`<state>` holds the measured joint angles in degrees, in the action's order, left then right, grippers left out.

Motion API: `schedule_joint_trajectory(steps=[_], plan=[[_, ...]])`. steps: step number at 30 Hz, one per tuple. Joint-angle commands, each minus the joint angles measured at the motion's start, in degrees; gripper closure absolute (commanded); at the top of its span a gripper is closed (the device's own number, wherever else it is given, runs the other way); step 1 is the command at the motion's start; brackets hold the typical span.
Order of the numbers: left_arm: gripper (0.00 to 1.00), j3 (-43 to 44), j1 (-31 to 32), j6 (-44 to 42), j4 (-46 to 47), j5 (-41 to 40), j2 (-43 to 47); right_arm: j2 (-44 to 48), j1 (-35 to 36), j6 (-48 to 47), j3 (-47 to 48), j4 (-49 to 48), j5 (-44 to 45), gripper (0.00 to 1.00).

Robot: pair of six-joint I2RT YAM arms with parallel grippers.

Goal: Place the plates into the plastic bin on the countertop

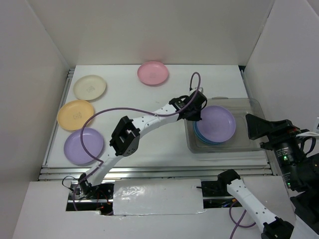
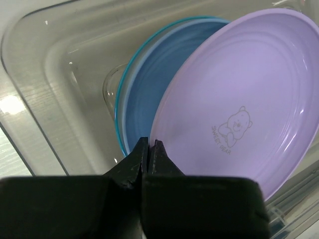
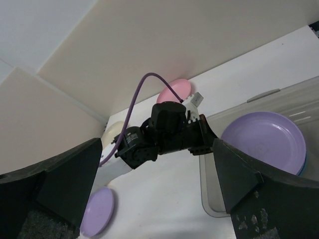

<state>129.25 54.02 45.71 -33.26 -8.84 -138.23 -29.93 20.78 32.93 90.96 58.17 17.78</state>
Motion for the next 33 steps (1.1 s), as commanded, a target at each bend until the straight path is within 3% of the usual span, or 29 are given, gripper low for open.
schedule_joint_trajectory(steps=[1, 4, 7, 8, 10, 11, 15, 17, 20, 23, 27, 33], plan=[[1.00, 2.2, -0.1, 1.9, 1.4, -1.1, 1.6, 0.4, 0.8, -0.5, -1.1, -0.3, -0.2, 0.00], [0.86, 2.8, -0.6, 2.2, 1.2, -0.5, 1.5, 0.5, 0.7, -0.4, -1.8, -0.8, -0.6, 0.00], [0.56, 2.4, -0.8, 2.4, 0.7, -0.4, 1.8, 0.7, 0.6, -0.6, -1.8, -0.9, -1.1, 0.00], [0.36, 1.9, -0.8, 2.4, 0.6, -0.4, 2.2, 0.6, 0.8, -0.7, -1.6, -0.9, -1.1, 0.00], [0.17, 1.1, -0.1, 1.5, 0.7, -2.0, 4.9, 0.5, 0.7, -1.0, -1.4, -1.1, -1.3, 0.00], [0.03, 0.1, 0.9, 1.1, 1.1, -2.9, 6.4, 0.4, 0.8, -1.1, -1.3, -1.2, -1.5, 0.00], [0.01, -3.8, 2.3, -0.2, 2.6, -12.1, 19.0, -0.6, 0.9, -1.5, -1.0, -1.9, -2.6, 0.00], [0.01, -10.3, 0.4, 1.3, 3.7, -16.0, 24.2, -0.9, 0.8, -1.9, -1.0, -2.2, -3.9, 0.00], [0.01, -23.0, -5.7, 7.8, 6.3, -20.2, 33.5, -0.7, 0.9, -2.7, -2.1, -3.0, -5.6, 0.00], [0.01, -33.3, -13.8, 10.7, 9.6, -18.1, 38.8, -0.2, 0.9, -3.7, -5.2, -5.0, -10.6, 0.00], [0.01, -33.8, -22.8, 12.6, 10.3, -14.9, 33.7, 0.4, 1.0, -3.9, -9.1, -8.9, -17.5, 0.00], [0.01, -19.3, -33.4, 11.2, 15.4, -3.5, 15.2, 1.5, 1.1, -2.2, -16.2, -11.1, -24.9, 0.00]])
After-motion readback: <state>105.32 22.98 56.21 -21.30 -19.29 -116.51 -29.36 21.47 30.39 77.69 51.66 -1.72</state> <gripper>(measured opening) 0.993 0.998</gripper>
